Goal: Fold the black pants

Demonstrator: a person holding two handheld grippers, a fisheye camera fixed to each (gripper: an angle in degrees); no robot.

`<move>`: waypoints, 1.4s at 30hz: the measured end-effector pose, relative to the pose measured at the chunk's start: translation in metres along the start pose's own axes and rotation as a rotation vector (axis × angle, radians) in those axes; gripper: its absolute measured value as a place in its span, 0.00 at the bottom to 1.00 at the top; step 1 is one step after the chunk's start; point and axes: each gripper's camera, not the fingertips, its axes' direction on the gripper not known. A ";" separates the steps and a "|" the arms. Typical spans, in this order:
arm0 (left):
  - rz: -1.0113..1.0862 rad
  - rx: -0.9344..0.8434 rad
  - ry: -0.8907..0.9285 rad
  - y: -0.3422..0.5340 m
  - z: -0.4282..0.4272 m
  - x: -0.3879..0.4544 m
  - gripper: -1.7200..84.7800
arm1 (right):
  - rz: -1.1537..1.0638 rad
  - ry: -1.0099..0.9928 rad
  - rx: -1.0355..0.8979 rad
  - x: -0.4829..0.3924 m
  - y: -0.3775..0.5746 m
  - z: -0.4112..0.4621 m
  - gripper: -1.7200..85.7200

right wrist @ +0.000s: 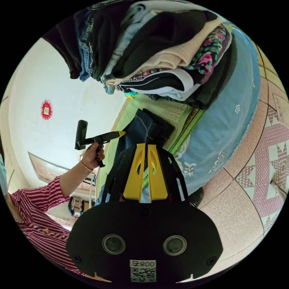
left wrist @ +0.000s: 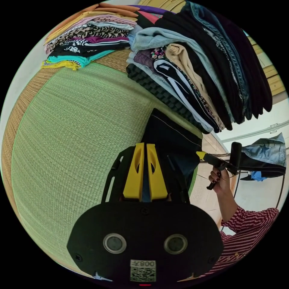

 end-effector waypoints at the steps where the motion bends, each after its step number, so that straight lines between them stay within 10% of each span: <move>1: 0.006 0.004 -0.004 0.000 0.000 0.000 0.03 | -0.017 0.005 0.007 -0.004 0.000 -0.004 0.03; 33: -0.101 0.100 0.080 0.106 0.047 -0.149 0.07 | -0.111 0.270 -0.125 -0.083 -0.028 0.083 0.02; 42: -0.107 -0.033 -0.165 0.158 0.090 -0.206 0.04 | -0.129 0.311 -0.142 -0.105 -0.023 0.132 0.02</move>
